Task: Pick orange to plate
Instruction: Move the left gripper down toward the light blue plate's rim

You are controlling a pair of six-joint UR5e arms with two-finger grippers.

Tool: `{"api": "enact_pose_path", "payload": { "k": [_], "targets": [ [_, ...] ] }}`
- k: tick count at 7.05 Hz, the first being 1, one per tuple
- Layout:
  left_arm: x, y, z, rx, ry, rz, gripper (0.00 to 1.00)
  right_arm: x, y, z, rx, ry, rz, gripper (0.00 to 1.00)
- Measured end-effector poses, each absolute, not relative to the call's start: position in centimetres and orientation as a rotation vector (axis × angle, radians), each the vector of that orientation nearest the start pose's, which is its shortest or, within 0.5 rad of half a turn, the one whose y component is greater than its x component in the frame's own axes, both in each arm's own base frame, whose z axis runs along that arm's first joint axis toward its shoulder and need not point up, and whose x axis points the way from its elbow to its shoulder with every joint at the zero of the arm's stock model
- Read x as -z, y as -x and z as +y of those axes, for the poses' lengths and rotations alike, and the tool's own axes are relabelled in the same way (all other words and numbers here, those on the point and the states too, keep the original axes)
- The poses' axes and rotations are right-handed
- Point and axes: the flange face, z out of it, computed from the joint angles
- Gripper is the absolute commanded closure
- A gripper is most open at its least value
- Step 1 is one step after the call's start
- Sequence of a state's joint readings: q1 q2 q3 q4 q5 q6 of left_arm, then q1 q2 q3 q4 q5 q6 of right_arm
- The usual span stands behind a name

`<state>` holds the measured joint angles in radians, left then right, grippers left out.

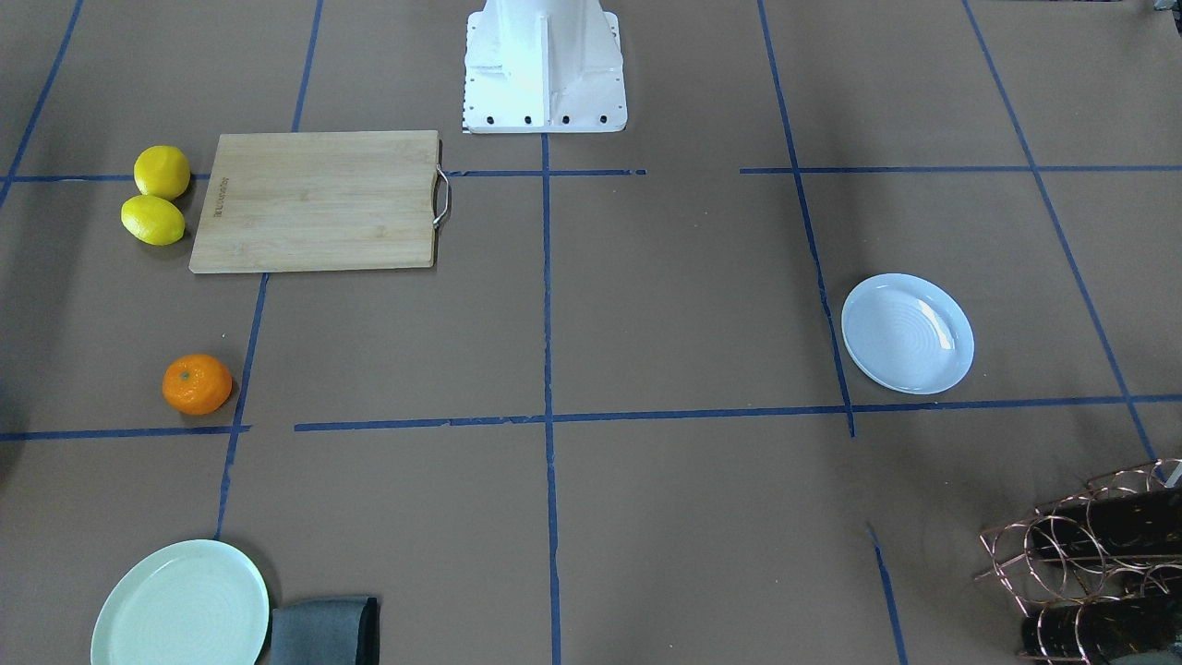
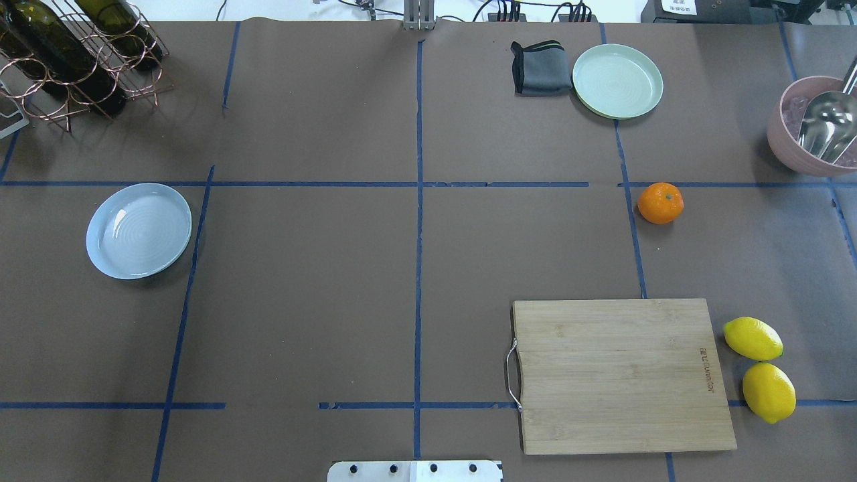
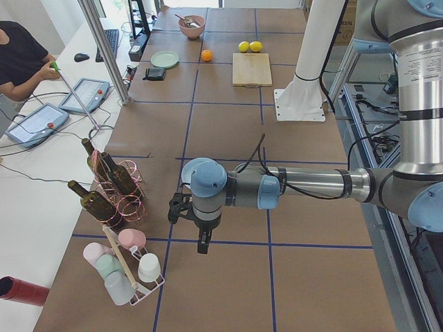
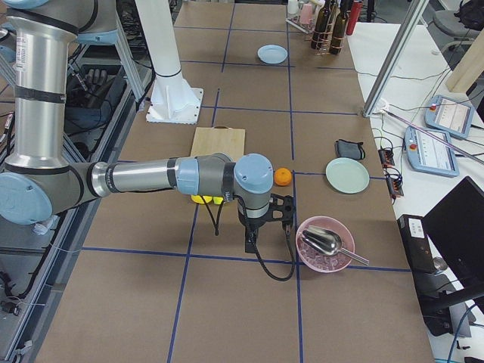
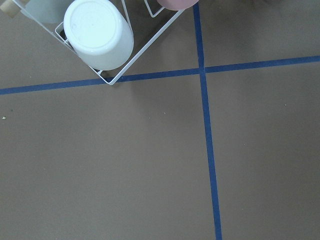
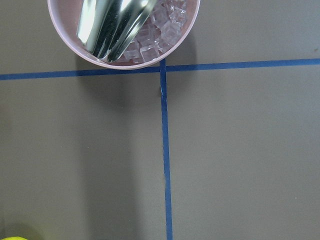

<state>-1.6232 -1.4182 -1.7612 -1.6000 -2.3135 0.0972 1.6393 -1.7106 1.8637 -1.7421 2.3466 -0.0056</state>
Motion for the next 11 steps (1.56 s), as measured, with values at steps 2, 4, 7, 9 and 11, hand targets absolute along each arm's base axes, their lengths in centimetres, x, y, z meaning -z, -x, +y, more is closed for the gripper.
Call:
{"api": "enact_pose_path", "payload": {
  "k": [2,4,7,9,11],
  "targets": [
    [-61.4,8.9,-44.2,-0.106,-0.206,0.729,0.0,-59.1,-9.3,-42.6,-0.061,-0.029,-0.772,0.0],
    [-56.5,9.1,-47.3,-0.199,-0.441,0.707,0.0,-58.2,-9.3,-43.3,-0.032,-0.11,-0.777,0.0],
    [-53.4,7.2,-48.2,-0.339,-0.706,0.691,0.0,-56.9,-8.8,-44.0,0.016,-0.241,-0.843,0.0],
    [-53.3,4.3,-48.7,-0.378,-0.709,0.727,0.0,-56.1,-7.8,-44.9,0.008,-0.24,-0.914,0.0],
    [-53.6,-0.7,-48.8,-0.228,-0.614,0.851,0.0,-55.4,-7.2,-45.8,0.018,-0.242,-0.929,0.0]
  ]
}}
